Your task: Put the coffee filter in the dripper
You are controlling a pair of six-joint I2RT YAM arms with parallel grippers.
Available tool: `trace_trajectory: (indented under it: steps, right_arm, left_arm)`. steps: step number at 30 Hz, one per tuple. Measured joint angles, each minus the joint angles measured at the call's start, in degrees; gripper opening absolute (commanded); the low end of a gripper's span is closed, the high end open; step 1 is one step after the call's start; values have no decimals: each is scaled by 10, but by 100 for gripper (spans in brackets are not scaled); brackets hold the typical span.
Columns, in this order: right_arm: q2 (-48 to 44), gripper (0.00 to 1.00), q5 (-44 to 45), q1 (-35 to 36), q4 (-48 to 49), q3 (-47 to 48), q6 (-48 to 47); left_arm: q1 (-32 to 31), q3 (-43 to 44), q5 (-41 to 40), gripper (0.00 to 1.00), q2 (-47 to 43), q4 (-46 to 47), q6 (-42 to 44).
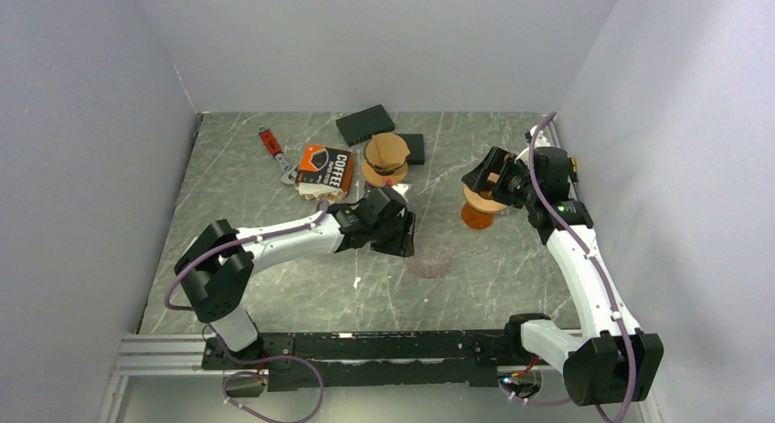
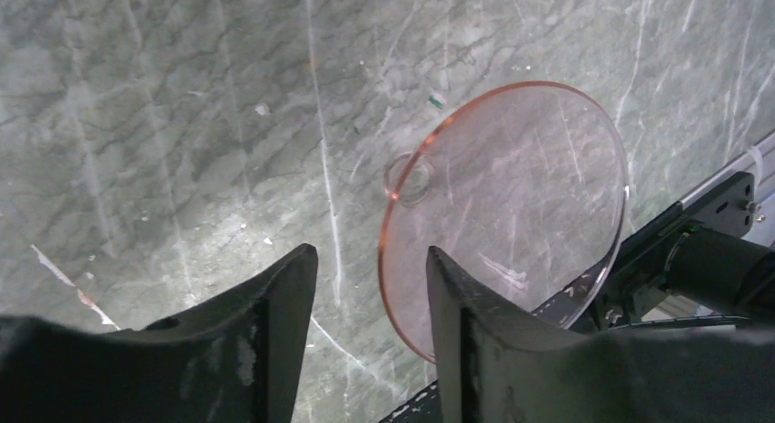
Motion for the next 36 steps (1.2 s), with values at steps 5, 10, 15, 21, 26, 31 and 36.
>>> trace_trajectory:
  steps: [5,10,15,21,26,31,36]
  right_arm:
    - [0,100,0,0,-2,12,-5]
    - [0,100,-2,0,-7,15,-6]
    - [-1,100,-3,0,-41,43,-10]
    - [-2,99,-11,0,-79,115,-11]
    - [-1,97,-43,0,-108,191,-16]
    - [-1,94,-80,0,-134,209,-29]
    - [0,80,-110,0,-164,209,-44]
  left_arm:
    - [-7,10,3,20,10,10,0]
    - [-8,30,3,0,25,12,5]
    - [-8,38,4,0,26,10,21]
    - [-8,85,-1,0,26,-17,52]
    - [2,172,-3,0,27,-43,94]
    - [33,280,3,0,36,-51,132]
    - [68,330,7,0,51,-53,161]
